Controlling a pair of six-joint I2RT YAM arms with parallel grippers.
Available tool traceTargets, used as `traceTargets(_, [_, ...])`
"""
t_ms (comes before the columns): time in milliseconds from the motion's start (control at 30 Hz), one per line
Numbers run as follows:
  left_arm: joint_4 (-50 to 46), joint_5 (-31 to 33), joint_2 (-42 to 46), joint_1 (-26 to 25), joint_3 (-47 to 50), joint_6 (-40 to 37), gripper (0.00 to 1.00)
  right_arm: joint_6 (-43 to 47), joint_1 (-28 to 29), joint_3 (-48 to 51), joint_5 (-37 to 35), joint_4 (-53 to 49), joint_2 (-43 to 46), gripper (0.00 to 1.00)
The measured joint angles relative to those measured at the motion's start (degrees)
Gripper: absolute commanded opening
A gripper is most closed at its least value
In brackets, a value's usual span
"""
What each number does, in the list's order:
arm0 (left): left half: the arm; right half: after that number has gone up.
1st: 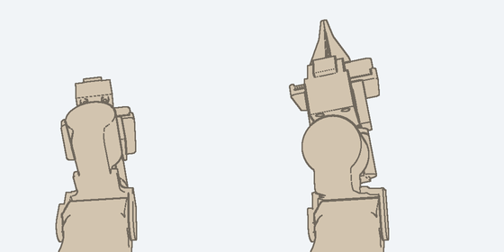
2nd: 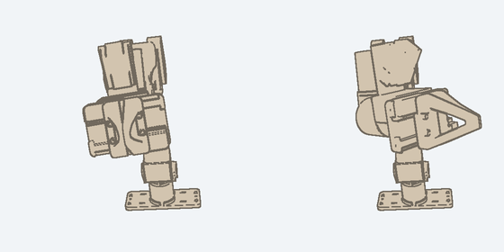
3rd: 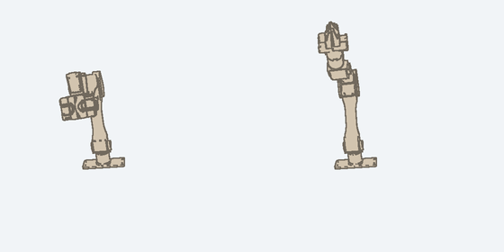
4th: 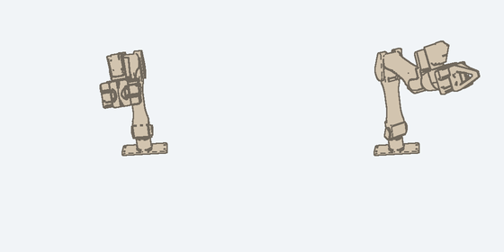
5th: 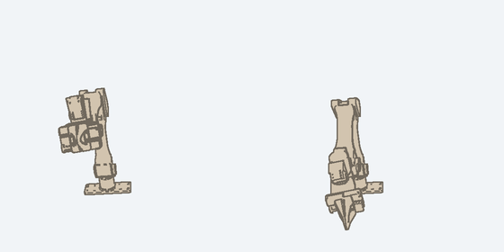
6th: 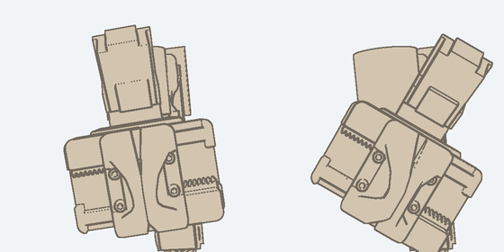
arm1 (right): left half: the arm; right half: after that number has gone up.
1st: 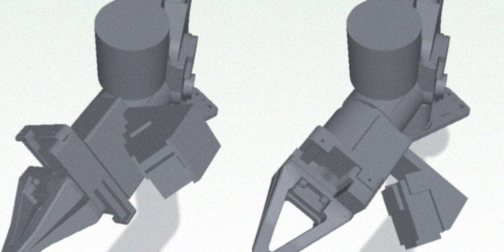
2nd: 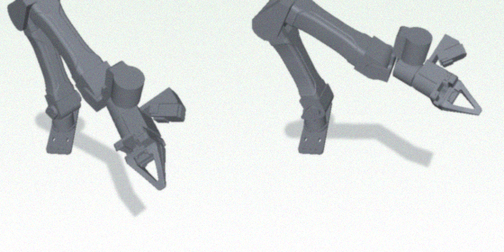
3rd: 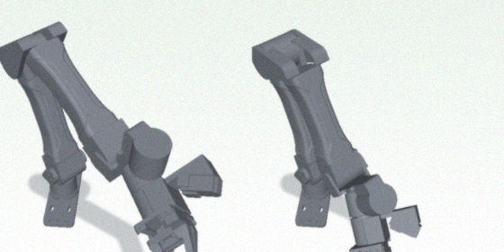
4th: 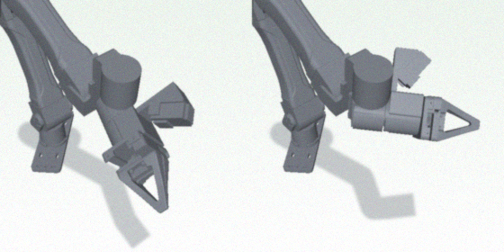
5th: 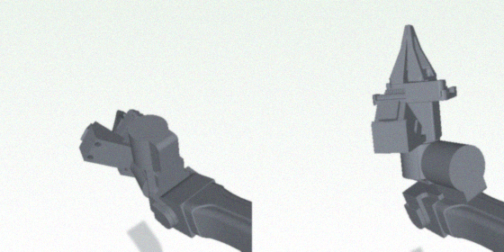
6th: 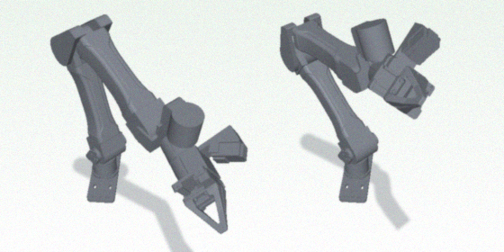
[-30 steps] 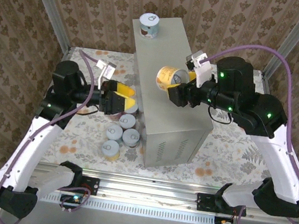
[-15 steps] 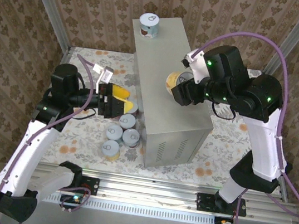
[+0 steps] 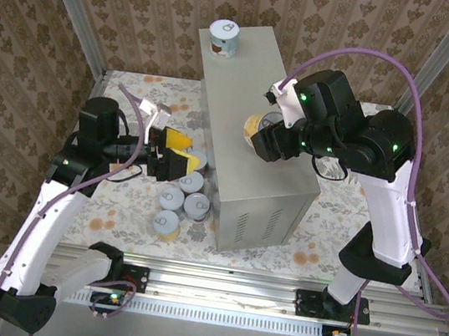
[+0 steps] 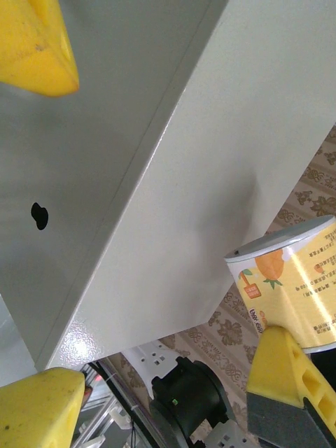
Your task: Place and organize the canned foods onto the counter
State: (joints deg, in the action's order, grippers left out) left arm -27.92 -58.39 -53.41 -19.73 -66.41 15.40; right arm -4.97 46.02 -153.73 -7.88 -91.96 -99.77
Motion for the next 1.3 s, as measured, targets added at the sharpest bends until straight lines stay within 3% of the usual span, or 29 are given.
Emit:
traceTargets(633, [-0.17, 0.85, -0.31, 0.39, 0.02, -1.77, 1.00, 1.46, -3.41, -0.63, 0.20, 3.41, -4.90, 0.82])
traceTargets(867, [-0.17, 0.85, -0.92, 1.05, 0.04, -1.77, 1.00, 1.99, -5.22, -0.83, 1.53, 6.54, -6.34, 0.78])
traceTargets(1133, [-0.13, 0.81, -1.79, 1.51, 0.04, -1.77, 1.00, 2.43, -5.90, 1.25, 2.29, 9.11, -6.16, 0.98])
traceTargets(1300, [-0.07, 0.74, -2.71, 1.51, 0.04, -1.75, 1.00, 2.40, -5.90, 13.05, 2.25, 14.36, -1.53, 1.00])
